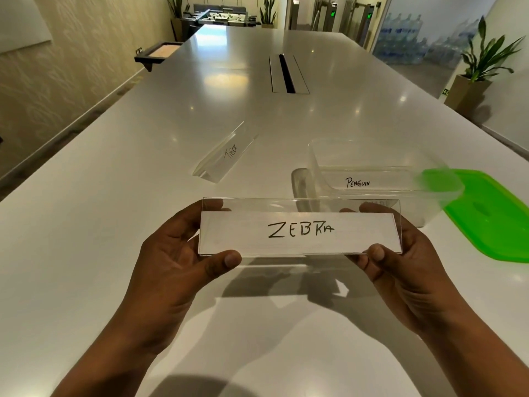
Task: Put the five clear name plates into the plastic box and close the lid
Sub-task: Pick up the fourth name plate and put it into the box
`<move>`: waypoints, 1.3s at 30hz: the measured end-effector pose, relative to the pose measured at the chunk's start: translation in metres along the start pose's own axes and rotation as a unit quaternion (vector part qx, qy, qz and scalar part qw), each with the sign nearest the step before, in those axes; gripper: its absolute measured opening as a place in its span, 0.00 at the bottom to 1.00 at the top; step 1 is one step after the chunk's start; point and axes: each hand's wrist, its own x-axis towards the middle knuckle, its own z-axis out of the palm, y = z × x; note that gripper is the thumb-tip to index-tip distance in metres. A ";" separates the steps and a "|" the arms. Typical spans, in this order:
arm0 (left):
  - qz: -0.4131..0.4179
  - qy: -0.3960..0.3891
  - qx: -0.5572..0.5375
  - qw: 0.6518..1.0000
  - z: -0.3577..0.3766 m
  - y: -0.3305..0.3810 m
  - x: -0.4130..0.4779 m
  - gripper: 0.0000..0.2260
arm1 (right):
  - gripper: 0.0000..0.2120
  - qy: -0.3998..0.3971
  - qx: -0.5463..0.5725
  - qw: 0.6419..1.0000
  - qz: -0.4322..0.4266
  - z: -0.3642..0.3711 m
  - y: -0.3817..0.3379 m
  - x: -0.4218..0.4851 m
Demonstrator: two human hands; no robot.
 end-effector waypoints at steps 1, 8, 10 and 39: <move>0.000 0.001 -0.001 1.000 0.000 0.000 0.000 0.32 | 0.31 -0.007 -0.012 1.000 -0.003 -0.001 -0.001 0.000; -0.001 0.001 0.029 1.000 0.002 0.003 -0.002 0.31 | 0.34 -0.067 -0.214 0.972 -0.063 -0.010 -0.046 0.015; 0.001 -0.005 0.051 0.999 0.005 0.003 -0.001 0.30 | 0.32 -0.076 -0.286 0.950 -0.097 -0.007 -0.067 0.019; -0.014 0.006 0.573 0.819 -0.012 -0.071 0.033 0.45 | 0.31 -0.121 -0.783 0.594 -0.139 -0.028 -0.142 0.107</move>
